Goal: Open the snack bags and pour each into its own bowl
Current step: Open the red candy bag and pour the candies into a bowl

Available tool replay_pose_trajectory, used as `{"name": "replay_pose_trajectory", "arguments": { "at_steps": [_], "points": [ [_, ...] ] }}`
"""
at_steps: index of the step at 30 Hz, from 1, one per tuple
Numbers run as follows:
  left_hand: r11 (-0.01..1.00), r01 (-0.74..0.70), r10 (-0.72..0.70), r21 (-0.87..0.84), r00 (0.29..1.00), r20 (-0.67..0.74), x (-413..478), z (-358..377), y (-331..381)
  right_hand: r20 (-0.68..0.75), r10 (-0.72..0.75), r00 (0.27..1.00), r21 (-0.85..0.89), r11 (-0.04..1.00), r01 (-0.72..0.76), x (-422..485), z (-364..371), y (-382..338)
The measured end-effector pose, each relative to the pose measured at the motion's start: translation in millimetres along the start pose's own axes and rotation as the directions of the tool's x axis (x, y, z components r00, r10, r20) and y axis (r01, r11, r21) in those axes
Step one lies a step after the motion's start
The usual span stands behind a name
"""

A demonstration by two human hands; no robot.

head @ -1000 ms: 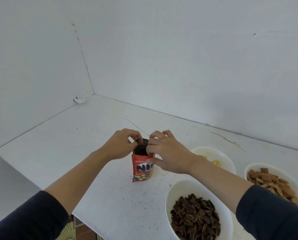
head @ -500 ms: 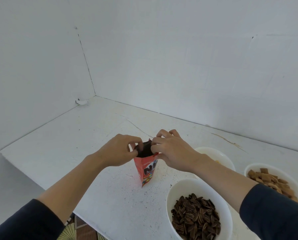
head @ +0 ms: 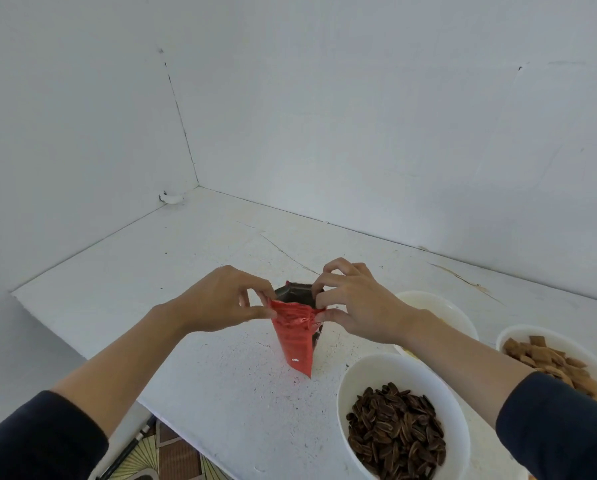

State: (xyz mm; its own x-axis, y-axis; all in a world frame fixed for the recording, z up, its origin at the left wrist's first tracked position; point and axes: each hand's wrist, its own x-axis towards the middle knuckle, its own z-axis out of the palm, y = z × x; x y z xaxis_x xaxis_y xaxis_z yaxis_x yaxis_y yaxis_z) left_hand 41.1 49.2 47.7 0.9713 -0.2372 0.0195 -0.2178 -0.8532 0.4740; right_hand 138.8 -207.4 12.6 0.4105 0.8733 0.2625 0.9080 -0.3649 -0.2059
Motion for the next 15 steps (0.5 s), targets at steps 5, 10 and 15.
{"name": "replay_pose_trajectory", "arguments": {
  "at_steps": [5, 10, 15],
  "points": [
    [1.0, 0.016, -0.018, -0.026, 0.997, -0.069, 4, 14, -8, 0.02, -0.024, 1.0, -0.055, 0.998, 0.025, 2, -2, -8],
    [0.941, 0.056, -0.117, -0.333, 0.979, -0.165, -1, 32, -1, -0.063, -0.018, 0.998, -0.042, 0.999, 0.015, 3, -3, -10],
    [0.741, 0.05, -0.245, -0.669, 0.948, -0.201, -4, 60, 17, -0.192, 0.065, 0.979, 0.046, 0.997, -0.057, 13, -8, -19]
  ]
}}
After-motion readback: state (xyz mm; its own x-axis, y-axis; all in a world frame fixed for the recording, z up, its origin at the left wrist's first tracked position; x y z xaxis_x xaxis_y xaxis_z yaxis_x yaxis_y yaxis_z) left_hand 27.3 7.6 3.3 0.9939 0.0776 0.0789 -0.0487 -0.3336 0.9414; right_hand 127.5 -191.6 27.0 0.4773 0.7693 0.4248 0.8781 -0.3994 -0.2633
